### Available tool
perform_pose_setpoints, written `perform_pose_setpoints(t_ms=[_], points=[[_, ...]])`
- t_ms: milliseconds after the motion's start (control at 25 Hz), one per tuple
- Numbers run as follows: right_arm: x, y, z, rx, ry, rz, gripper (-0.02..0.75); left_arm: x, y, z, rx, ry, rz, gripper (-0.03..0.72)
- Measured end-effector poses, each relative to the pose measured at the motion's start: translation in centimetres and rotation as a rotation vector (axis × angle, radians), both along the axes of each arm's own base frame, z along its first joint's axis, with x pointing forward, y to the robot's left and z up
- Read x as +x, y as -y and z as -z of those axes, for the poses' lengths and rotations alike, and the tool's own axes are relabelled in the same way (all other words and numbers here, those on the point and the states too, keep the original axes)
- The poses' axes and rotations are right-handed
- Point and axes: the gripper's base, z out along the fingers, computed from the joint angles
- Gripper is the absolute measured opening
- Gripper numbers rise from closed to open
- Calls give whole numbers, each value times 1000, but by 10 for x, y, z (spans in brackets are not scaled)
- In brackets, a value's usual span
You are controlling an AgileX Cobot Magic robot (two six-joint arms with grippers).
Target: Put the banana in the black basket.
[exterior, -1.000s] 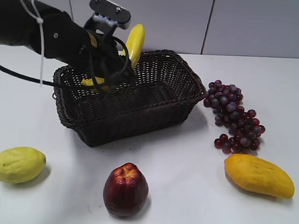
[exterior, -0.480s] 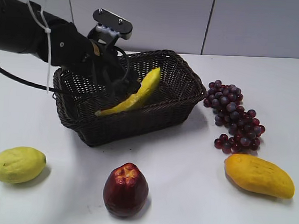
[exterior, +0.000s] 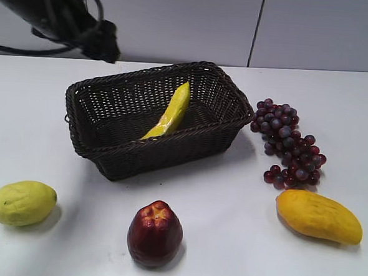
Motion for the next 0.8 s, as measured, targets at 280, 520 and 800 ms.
perform_pose_setpoints(t_ms=[280,520,800], points=[[0,0,0,0,0,0,482,-6,-91,-22,18,-176,-257,625],[0,0,0,0,0,0,482,-23,-132,-16,43,-407,-368,613],[0,0,0,0,0,0,482,-38,-131,-22,20,-496,-364,603]])
